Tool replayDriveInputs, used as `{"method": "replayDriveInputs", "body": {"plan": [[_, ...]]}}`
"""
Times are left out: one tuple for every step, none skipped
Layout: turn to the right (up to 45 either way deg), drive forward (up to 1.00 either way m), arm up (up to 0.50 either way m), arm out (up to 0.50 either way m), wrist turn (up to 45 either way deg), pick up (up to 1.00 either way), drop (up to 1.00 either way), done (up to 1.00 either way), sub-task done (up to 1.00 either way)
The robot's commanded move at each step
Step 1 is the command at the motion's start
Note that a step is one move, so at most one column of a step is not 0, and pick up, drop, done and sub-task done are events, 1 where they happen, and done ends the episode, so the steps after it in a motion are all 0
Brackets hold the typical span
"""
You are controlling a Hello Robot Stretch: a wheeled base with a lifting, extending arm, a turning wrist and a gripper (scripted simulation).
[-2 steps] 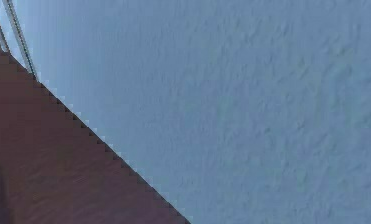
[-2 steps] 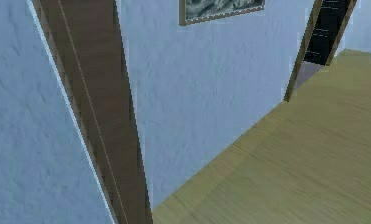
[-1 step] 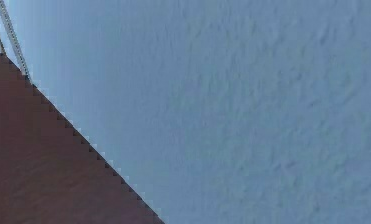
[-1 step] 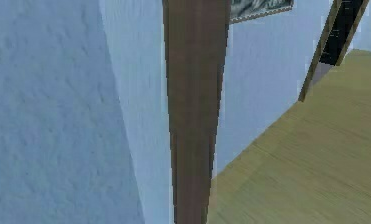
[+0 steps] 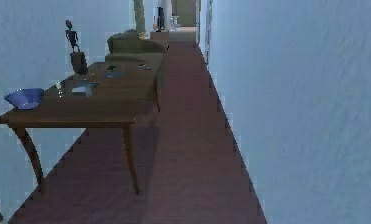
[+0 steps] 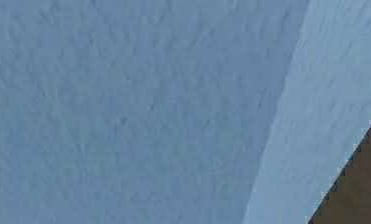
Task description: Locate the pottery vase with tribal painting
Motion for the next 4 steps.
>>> {"method": "replayDriveInputs", "body": {"plan": [[-45.0,0.0,0.0,0.0,0.0,0.0,0.0,0.0,0.0],[-45.0,0.0,0.0,0.0,0.0,0.0,0.0,0.0,0.0],[-42.0,0.0,0.0,0.0,0.0,0.0,0.0,0.0,0.0],[0.0,0.2,0.0,0.0,0.0,0.0,0.0,0.0,0.0]]}}
